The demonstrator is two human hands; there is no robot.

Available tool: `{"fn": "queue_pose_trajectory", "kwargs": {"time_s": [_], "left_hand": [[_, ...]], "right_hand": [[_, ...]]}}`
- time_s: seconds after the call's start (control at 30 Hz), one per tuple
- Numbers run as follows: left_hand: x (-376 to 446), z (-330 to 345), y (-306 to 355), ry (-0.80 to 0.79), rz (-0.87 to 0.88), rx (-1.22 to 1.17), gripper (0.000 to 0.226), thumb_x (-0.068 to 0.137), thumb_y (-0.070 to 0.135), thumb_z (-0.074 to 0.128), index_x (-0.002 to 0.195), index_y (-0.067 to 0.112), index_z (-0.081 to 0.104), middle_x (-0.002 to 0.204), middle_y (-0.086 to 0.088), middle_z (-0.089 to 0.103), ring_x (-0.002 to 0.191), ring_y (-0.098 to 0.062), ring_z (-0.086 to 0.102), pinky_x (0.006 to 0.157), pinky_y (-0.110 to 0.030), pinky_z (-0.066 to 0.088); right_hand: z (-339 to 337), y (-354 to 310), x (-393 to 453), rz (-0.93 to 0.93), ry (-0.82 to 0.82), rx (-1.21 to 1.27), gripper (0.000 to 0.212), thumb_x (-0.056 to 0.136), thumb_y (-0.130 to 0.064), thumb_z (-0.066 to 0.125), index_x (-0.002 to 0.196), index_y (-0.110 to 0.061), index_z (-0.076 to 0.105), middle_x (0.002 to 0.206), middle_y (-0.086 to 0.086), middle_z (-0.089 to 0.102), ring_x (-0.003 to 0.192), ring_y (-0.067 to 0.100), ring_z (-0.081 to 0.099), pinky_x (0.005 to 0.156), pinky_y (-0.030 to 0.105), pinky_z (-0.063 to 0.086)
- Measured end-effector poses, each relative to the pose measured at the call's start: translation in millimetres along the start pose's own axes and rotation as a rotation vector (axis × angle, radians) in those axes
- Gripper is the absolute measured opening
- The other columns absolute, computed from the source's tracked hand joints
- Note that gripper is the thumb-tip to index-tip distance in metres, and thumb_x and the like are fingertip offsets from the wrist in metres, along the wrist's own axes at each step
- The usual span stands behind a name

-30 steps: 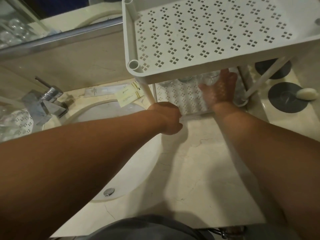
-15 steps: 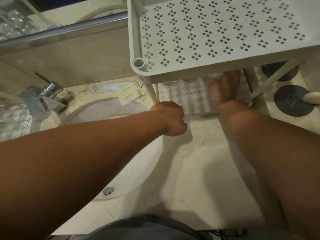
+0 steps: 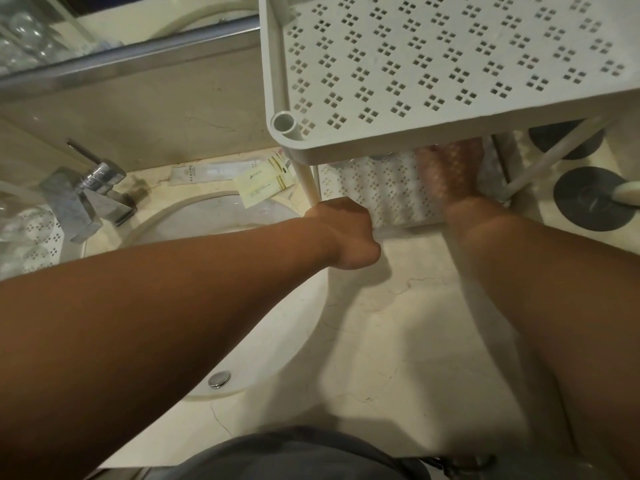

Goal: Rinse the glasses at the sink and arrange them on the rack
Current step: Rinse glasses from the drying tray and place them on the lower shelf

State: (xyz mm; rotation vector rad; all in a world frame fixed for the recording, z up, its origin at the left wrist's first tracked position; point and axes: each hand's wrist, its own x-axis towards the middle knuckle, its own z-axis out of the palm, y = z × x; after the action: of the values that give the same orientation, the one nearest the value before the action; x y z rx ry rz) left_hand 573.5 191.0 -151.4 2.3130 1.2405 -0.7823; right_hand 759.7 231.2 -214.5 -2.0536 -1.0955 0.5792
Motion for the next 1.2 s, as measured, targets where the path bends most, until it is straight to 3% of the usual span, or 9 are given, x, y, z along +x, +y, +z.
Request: {"fn": "queue_pose_trajectory", "kwargs": {"time_s": [0.1, 0.2, 0.3, 0.4, 0.53, 0.67, 0.8, 0.93, 1.2], "left_hand": [[-0.8, -0.6, 0.1, -0.002, -0.006, -0.008, 0.054, 0.084, 0.045, 0.040, 0.123, 0.018, 0.066, 0.129, -0.005, 0.063, 0.120, -0.026, 0.057, 0.097, -0.042, 0.051], [-2.0, -0.7, 1.0, -0.004, 0.003, 0.004, 0.054, 0.086, 0.045, 0.039, 0.125, 0.019, 0.064, 0.129, -0.005, 0.062, 0.121, -0.026, 0.056, 0.097, -0.042, 0.051], [-4.6, -1.6, 0.8, 0.004, 0.033, 0.030, 0.052, 0.089, 0.044, 0.039, 0.132, 0.022, 0.058, 0.129, -0.003, 0.060, 0.122, -0.027, 0.054, 0.096, -0.042, 0.050], [-8.4, -0.2, -3.3, 0.004, 0.075, 0.058, 0.057, 0.092, 0.044, 0.039, 0.148, 0.029, 0.042, 0.145, 0.002, 0.050, 0.137, -0.025, 0.042, 0.105, -0.043, 0.044], [-23.6, 12.1, -13.2, 0.023, 0.104, 0.000, 0.066, 0.091, 0.048, 0.044, 0.154, 0.035, 0.027, 0.155, 0.000, 0.040, 0.142, -0.027, 0.038, 0.107, -0.042, 0.043], [-47.1, 28.8, -21.9, 0.165, 0.131, -0.093, 0.065, 0.089, 0.045, 0.050, 0.152, 0.033, 0.034, 0.147, 0.000, 0.046, 0.131, -0.025, 0.048, 0.098, -0.042, 0.048], [-74.2, 40.6, -32.7, 0.259, 0.111, -0.171, 0.062, 0.090, 0.044, 0.051, 0.149, 0.032, 0.038, 0.143, 0.002, 0.049, 0.125, -0.023, 0.053, 0.094, -0.041, 0.051], [-104.7, 47.0, -55.1, 0.314, 0.067, -0.254, 0.061, 0.090, 0.046, 0.052, 0.148, 0.034, 0.038, 0.139, 0.004, 0.050, 0.125, -0.021, 0.052, 0.095, -0.037, 0.047], [-167.6, 53.1, -120.0, 0.466, -0.005, -0.391, 0.064, 0.087, 0.045, 0.055, 0.148, 0.034, 0.040, 0.146, 0.005, 0.047, 0.130, -0.019, 0.049, 0.101, -0.036, 0.045]], "right_hand": [[-0.6, 2.6, -2.5, -0.019, -0.019, -0.029, 0.047, 0.090, -0.025, 0.065, 0.130, -0.003, 0.057, 0.135, 0.003, 0.058, 0.128, 0.015, 0.049, 0.091, -0.003, 0.026], [-1.4, 1.9, -4.8, 0.005, 0.009, 0.003, 0.047, 0.087, -0.025, 0.066, 0.127, -0.001, 0.059, 0.131, 0.006, 0.060, 0.125, 0.016, 0.052, 0.086, -0.004, 0.027], [1.0, -1.0, -15.2, 0.019, 0.016, 0.052, 0.058, 0.086, -0.023, 0.068, 0.136, -0.002, 0.050, 0.136, 0.008, 0.057, 0.121, 0.014, 0.054, 0.082, -0.011, 0.021], [0.5, -1.3, -27.4, 0.117, -0.056, 0.074, 0.065, 0.086, -0.026, 0.072, 0.140, -0.010, 0.040, 0.135, 0.002, 0.054, 0.101, -0.003, 0.056, 0.068, -0.007, 0.032], [-10.9, -1.6, -51.0, 0.071, 0.000, 0.161, 0.062, 0.082, -0.018, 0.075, 0.134, -0.017, 0.041, 0.128, 0.000, 0.047, 0.095, 0.011, 0.061, 0.055, -0.001, 0.040], [-25.6, -12.5, -84.8, 0.107, -0.024, 0.212, 0.061, 0.084, -0.012, 0.074, 0.136, -0.020, 0.042, 0.105, -0.018, 0.044, 0.096, 0.012, 0.059, 0.056, -0.001, 0.039], [-34.9, -21.9, -134.4, -0.005, -0.011, 0.105, 0.060, 0.087, -0.020, 0.071, 0.138, -0.018, 0.041, 0.135, 0.000, 0.044, 0.106, 0.014, 0.057, 0.078, 0.019, 0.046], [-35.1, -41.2, -178.6, -0.099, -0.047, 0.074, 0.057, 0.087, -0.023, 0.068, 0.137, -0.022, 0.043, 0.134, -0.004, 0.041, 0.105, 0.011, 0.056, 0.082, 0.024, 0.050], [8.7, -107.9, -243.8, -0.245, -0.166, 0.144, 0.048, 0.084, -0.022, 0.066, 0.127, -0.032, 0.047, 0.121, -0.014, 0.044, 0.091, -0.001, 0.057, 0.071, 0.011, 0.046]]}}
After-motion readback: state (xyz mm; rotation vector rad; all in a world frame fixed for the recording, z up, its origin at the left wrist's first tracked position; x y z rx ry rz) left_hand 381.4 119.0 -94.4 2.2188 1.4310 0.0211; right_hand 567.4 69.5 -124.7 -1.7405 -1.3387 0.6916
